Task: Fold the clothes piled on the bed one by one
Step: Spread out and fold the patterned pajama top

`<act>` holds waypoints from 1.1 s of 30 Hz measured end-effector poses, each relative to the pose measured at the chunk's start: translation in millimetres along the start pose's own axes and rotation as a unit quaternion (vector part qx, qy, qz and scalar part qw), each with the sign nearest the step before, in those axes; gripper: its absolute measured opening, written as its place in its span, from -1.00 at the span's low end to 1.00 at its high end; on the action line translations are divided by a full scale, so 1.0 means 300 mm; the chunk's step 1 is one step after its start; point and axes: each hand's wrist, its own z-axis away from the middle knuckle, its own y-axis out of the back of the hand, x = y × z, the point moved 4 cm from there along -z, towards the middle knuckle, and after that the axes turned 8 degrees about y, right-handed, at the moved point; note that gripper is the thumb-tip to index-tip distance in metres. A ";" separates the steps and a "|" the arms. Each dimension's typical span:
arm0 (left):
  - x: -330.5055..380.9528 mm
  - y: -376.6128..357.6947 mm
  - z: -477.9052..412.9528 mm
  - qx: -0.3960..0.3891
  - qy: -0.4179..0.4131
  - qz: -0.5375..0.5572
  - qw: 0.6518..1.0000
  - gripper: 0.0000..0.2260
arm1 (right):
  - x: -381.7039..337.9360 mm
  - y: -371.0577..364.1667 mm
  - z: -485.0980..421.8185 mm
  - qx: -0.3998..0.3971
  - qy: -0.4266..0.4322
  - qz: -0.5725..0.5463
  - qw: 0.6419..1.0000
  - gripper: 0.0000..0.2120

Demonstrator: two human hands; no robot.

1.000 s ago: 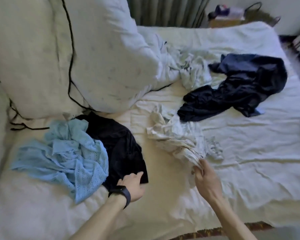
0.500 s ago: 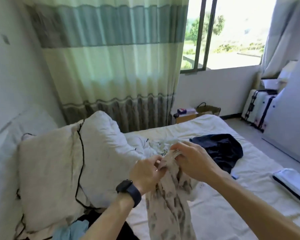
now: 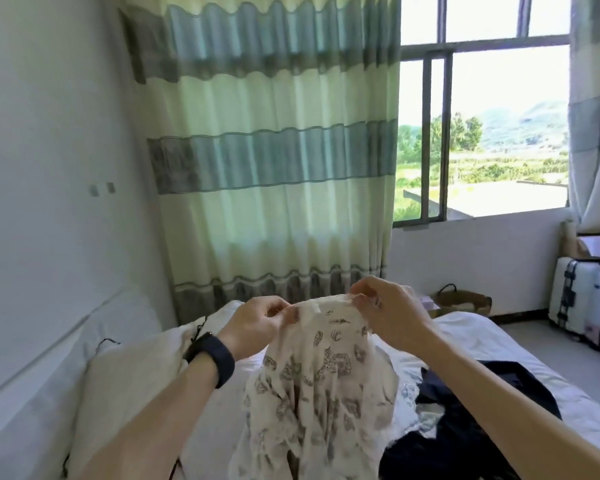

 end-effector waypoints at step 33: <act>0.248 0.146 0.064 0.080 0.131 0.432 0.889 -0.84 | -0.294 -0.168 0.095 0.102 0.014 -0.137 0.985 -0.41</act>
